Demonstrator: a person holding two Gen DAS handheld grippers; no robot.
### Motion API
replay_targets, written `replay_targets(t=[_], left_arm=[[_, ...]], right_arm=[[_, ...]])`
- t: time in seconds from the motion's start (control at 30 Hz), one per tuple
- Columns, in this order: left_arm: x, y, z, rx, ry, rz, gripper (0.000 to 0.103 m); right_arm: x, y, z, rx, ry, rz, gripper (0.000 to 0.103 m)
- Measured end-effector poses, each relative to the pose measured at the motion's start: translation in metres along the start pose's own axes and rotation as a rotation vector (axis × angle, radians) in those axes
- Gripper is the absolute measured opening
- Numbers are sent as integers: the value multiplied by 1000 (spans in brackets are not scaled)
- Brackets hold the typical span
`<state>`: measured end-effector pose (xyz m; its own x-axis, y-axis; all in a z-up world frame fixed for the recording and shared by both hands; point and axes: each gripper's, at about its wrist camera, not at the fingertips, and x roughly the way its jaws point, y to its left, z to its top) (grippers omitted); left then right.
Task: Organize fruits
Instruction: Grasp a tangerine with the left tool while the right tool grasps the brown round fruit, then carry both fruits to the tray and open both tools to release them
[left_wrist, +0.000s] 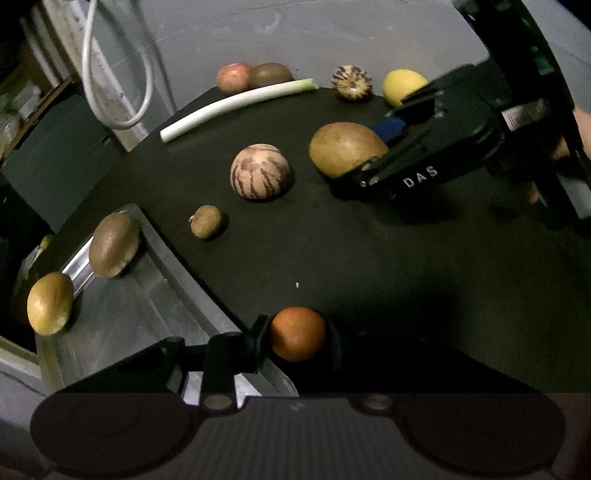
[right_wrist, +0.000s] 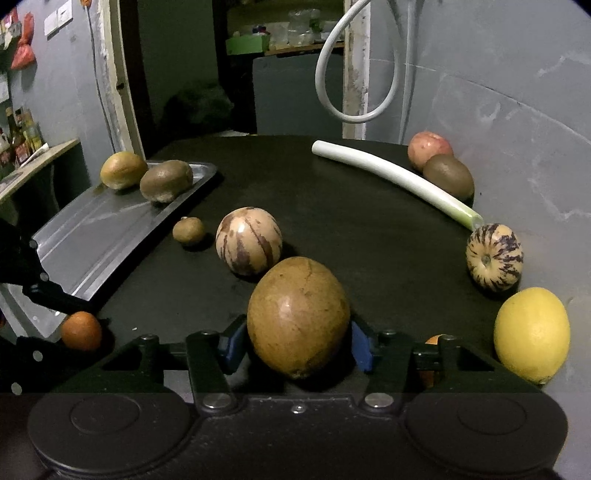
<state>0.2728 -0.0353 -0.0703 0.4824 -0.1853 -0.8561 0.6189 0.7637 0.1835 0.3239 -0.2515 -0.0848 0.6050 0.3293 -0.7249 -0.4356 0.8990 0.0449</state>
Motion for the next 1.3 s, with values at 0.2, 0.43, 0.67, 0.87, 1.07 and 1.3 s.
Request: replay_targets(t=[0.2, 0.43, 0.67, 0.87, 1.07, 1.3], left_arm=[[2, 7, 3, -113, -13, -3, 35], [2, 14, 1, -214, -23, -19, 35], [-1, 21, -5, -299, -49, -39, 35], [-10, 34, -7, -379, -91, -50, 35], [-26, 62, -14, -494, -146, -39, 35], [-44, 111, -32, -599, -202, 52, 35]], right_arm=[[-2, -1, -4, 32, -17, 22, 57], [-10, 5, -11, 65, -27, 74, 57], [-20, 10, -13, 112, -41, 97, 57], [-28, 18, -10, 131, -53, 96, 57], [-32, 36, 3, 131, -71, 98, 57], [-23, 75, 29, 118, -83, 126, 57]])
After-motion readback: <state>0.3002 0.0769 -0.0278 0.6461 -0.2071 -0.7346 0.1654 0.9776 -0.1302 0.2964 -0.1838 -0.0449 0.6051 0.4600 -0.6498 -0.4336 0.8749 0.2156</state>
